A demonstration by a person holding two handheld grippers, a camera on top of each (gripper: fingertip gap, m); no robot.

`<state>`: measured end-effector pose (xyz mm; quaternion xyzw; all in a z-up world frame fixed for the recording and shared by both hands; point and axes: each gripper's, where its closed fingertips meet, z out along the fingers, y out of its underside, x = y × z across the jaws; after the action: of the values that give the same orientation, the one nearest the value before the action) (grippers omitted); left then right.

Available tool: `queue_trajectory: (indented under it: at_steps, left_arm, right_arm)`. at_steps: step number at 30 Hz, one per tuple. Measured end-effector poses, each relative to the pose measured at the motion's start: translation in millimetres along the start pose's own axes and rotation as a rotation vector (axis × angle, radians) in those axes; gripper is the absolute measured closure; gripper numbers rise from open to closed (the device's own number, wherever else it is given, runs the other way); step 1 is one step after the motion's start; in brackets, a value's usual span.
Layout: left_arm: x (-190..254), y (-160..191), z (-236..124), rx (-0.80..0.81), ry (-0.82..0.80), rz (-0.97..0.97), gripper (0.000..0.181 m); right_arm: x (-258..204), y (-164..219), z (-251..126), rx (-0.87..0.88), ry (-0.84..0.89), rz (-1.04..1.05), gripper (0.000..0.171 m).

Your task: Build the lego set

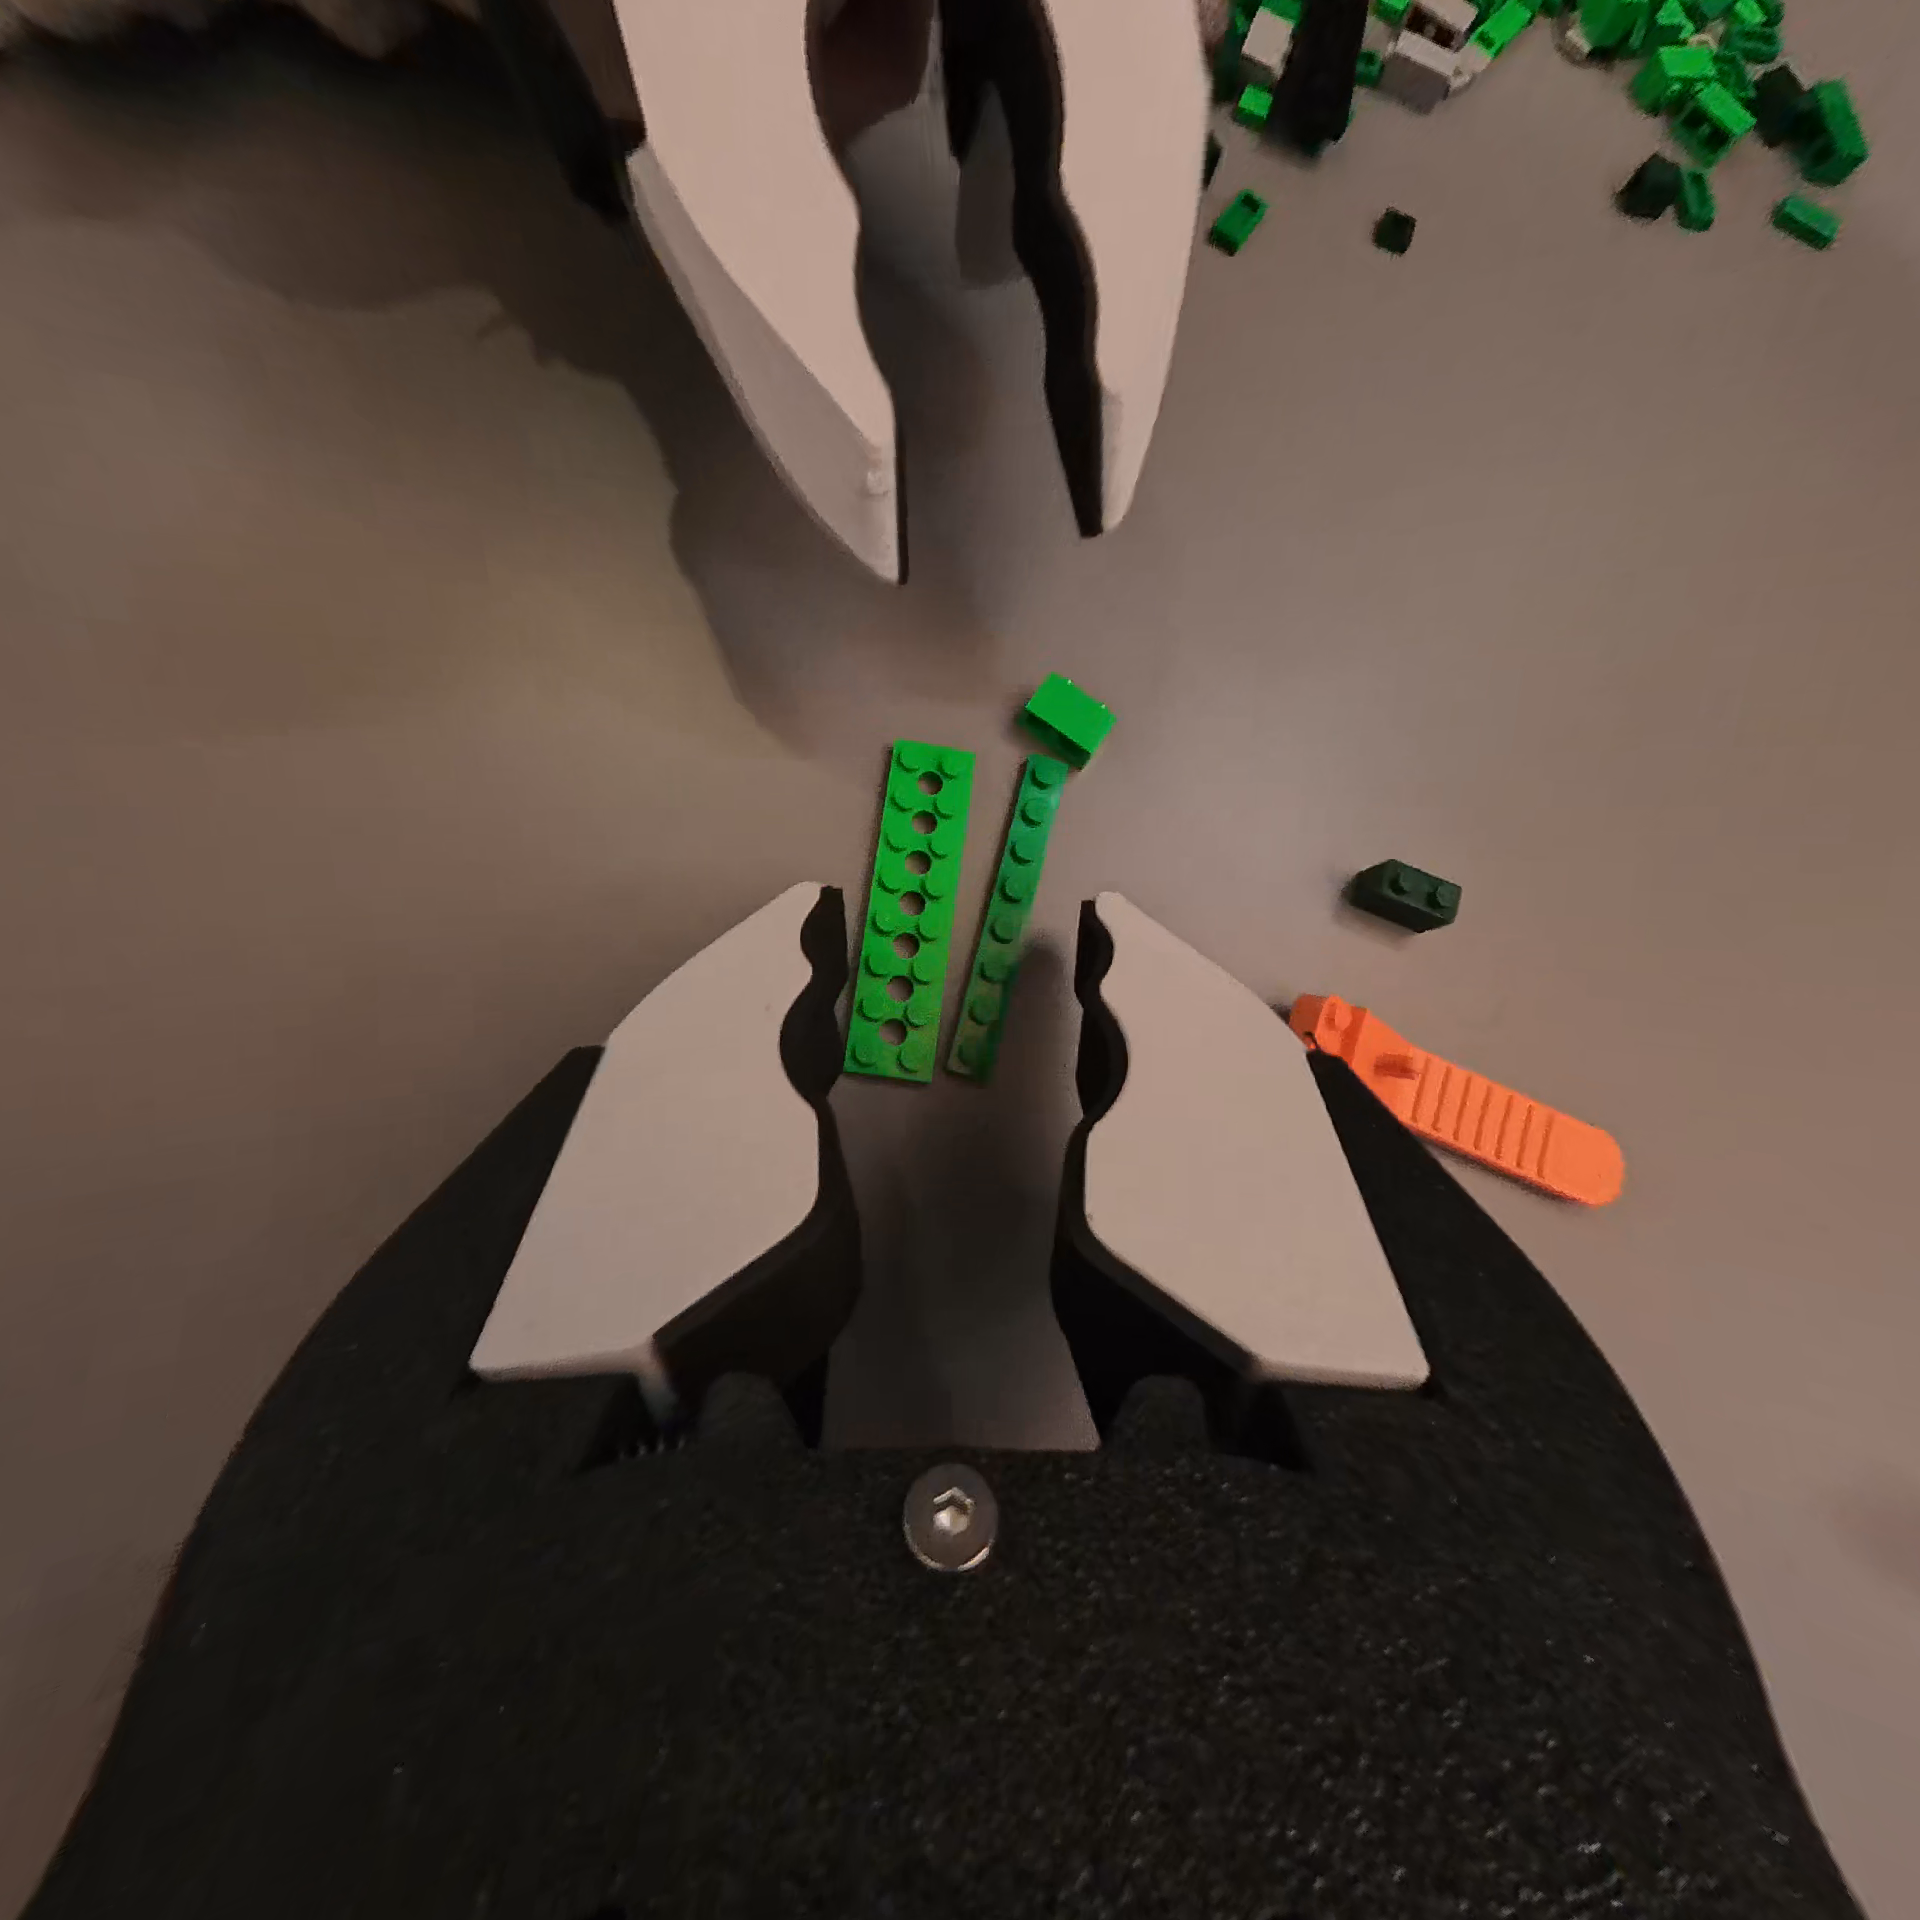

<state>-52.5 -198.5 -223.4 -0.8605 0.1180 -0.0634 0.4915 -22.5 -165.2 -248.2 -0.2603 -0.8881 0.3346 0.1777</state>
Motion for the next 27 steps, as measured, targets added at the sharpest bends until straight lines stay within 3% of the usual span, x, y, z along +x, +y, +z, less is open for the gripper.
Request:
queue_trajectory:
  at_steps: [8,22,25,27]
  left_arm:
    - [2,0,2,0.002,0.005,0.013,0.151]
    - [21,12,16,-0.095,0.037,0.136,0.169]
    - [26,16,19,-0.124,0.039,0.177,0.174]
    - [26,18,21,-0.139,0.03,0.184,0.174]
  right_arm:
    - [-2,4,4,-0.031,-0.013,0.01,0.147]
    - [2,6,-16,0.002,-0.011,-0.049,0.143]
    - [-6,15,-27,0.014,-0.099,-0.069,0.17]
    - [-7,27,-28,-0.025,-0.11,-0.061,0.171]
